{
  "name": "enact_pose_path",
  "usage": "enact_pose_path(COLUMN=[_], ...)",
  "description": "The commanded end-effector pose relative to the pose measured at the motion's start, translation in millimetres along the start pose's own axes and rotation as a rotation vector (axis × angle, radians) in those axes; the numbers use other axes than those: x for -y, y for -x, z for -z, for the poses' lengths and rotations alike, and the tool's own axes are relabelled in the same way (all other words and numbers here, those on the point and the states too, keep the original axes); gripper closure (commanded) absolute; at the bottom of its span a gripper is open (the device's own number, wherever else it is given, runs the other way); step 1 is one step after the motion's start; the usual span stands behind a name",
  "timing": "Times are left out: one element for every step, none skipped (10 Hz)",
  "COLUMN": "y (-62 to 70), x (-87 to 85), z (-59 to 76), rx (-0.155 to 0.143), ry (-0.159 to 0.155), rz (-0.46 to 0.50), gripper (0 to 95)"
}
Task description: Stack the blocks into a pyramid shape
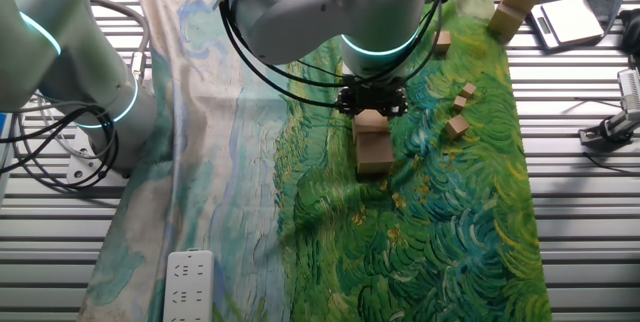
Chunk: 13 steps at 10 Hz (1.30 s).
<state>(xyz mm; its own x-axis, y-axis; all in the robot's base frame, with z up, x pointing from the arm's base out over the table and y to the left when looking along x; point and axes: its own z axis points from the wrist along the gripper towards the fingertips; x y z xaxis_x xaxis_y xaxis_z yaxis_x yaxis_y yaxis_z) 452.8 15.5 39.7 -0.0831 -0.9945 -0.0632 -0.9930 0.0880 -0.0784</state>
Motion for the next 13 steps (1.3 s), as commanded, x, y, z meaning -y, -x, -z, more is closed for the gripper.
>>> enact_pose_path(y=[-0.5, -0.7, -1.3, -2.5, -3.0, -4.1, -4.5, -4.4, -3.7, -2.0, 4.1, 10.5, 20.0], x=[0.7, 0.6, 0.4, 0.3, 0.2, 0.0, -0.1, 0.0, 0.3, 0.6, 1.3, 1.5, 1.5], z=[-2.1, -3.4, -4.0, -2.9, -2.7, -2.4, -1.7, -0.3, 6.6, 13.3, 26.0, 35.3, 45.5], rx=[0.002, 0.004, 0.009, 0.015, 0.013, 0.011, 0.019, 0.023, 0.026, 0.025, 0.019, 0.014, -0.01], ry=[-0.004, -0.008, -0.006, -0.006, -0.006, -0.007, -0.004, -0.002, 0.003, 0.009, 0.019, 0.029, 0.029], rz=[0.002, 0.005, 0.008, 0.012, 0.015, 0.015, 0.007, 0.005, -0.01, -0.021, -0.044, -0.065, -0.091], gripper=[38.0, 38.0, 19.0, 19.0, 19.0, 0.0, 0.0, 0.0, 0.0, 0.0, 0.0, 0.0, 19.0])
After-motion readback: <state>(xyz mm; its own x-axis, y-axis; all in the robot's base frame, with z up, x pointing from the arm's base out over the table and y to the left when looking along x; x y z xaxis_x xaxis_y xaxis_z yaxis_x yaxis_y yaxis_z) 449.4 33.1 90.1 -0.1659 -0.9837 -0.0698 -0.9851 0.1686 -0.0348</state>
